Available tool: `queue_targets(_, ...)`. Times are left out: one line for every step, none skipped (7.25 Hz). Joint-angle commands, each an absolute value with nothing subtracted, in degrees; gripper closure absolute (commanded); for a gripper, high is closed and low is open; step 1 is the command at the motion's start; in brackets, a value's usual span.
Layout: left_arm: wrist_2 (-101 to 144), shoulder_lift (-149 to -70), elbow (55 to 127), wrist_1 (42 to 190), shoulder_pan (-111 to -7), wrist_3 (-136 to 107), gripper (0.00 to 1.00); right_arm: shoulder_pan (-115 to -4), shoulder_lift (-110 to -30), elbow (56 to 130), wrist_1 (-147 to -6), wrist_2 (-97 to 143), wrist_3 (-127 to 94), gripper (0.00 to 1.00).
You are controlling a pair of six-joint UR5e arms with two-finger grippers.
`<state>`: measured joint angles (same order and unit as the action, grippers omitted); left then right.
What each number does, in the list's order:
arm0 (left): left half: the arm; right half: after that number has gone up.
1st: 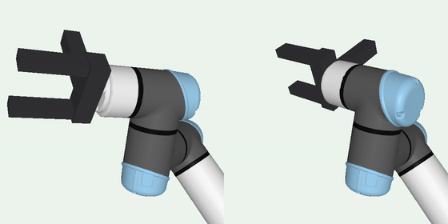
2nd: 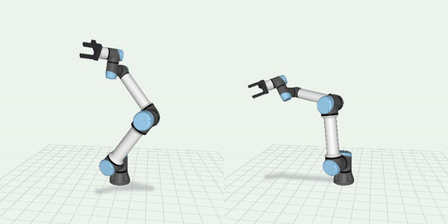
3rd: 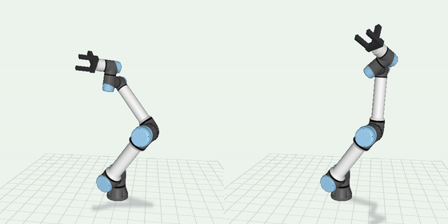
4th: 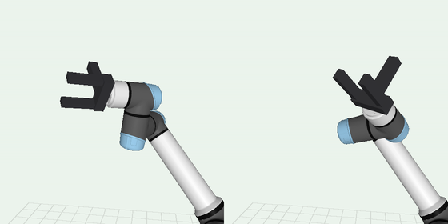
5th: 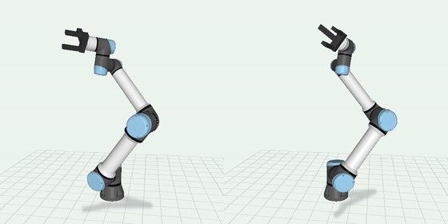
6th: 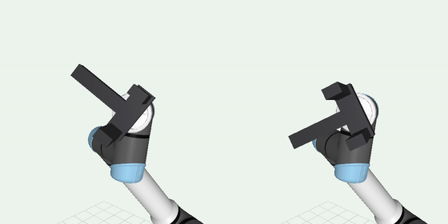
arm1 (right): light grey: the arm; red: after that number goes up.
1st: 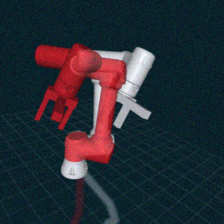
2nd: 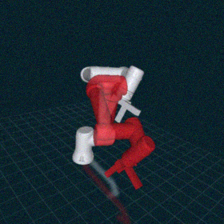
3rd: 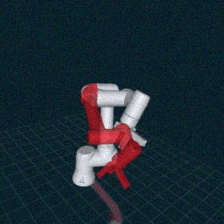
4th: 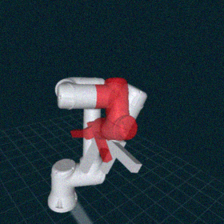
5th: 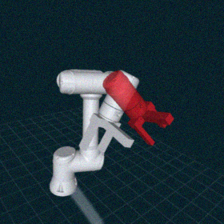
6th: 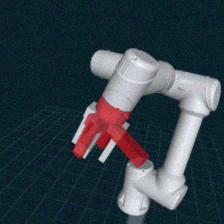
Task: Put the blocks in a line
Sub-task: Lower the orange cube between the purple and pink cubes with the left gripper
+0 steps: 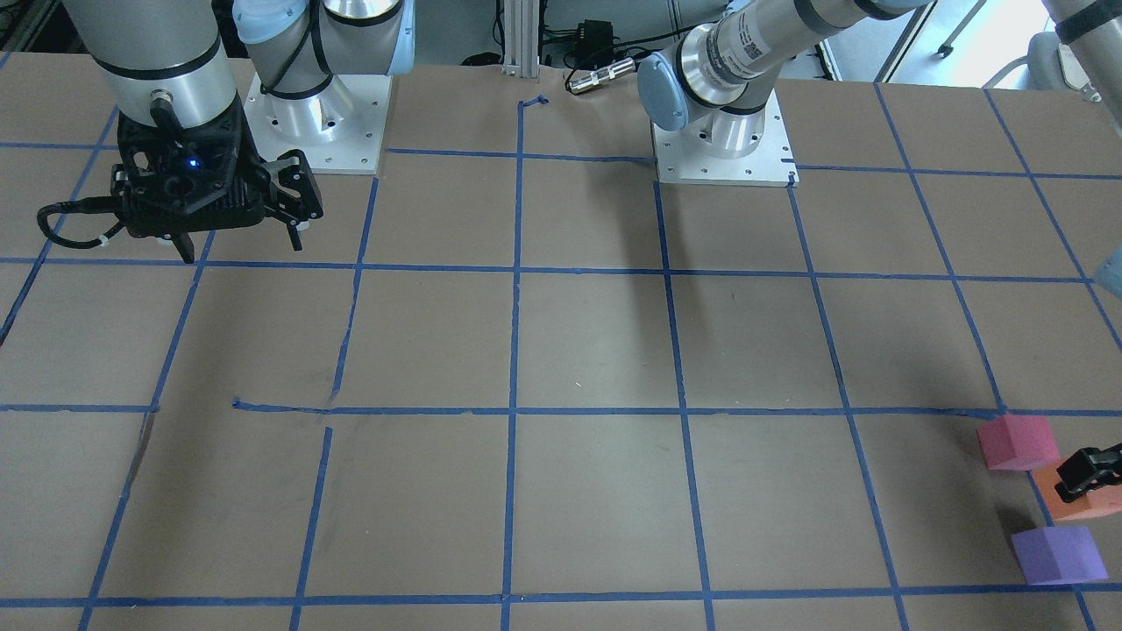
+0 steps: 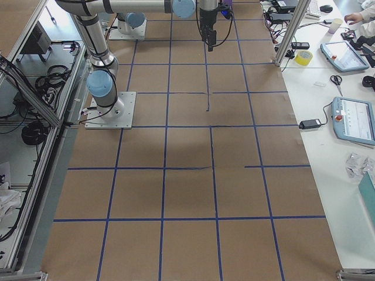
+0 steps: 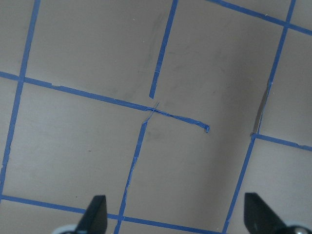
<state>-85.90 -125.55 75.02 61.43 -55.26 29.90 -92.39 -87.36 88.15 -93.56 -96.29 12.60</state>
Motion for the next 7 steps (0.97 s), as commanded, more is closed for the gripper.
queue_targets(-85.2, -127.7, 72.7, 66.3, -54.7, 29.9, 1.00, -92.3, -87.4, 88.2, -93.4, -96.4, 12.6, 0.00)
queue_targets(-85.2, -128.0, 72.9, 66.4, -54.7, 30.0, 1.00, -92.3, -87.5, 88.2, -93.3, -96.5, 12.6, 0.00)
queue_targets(-85.8, -128.4, 73.0, 66.4, -54.7, 29.4, 1.00, -92.3, -87.5, 88.2, -93.3, -96.5, 12.6, 0.00)
queue_targets(-87.0, -128.8, 73.0, 66.4, -54.7, 28.4, 1.00, -92.3, -87.5, 88.2, -93.3, -96.6, 12.6, 0.00)
queue_targets(-87.0, -129.3, 72.9, 66.2, -54.7, 28.6, 1.00, -92.3, -87.5, 88.2, -93.3, -96.6, 12.6, 0.00)
queue_targets(-87.0, -129.8, 72.9, 66.2, -54.7, 28.6, 1.00, -92.2, -87.4, 88.2, -93.3, -96.6, 12.7, 0.00)
queue_targets(-87.0, -130.2, 72.9, 65.8, -54.7, 28.6, 1.00, -92.2, -87.4, 88.2, -93.3, -96.7, 12.7, 0.00)
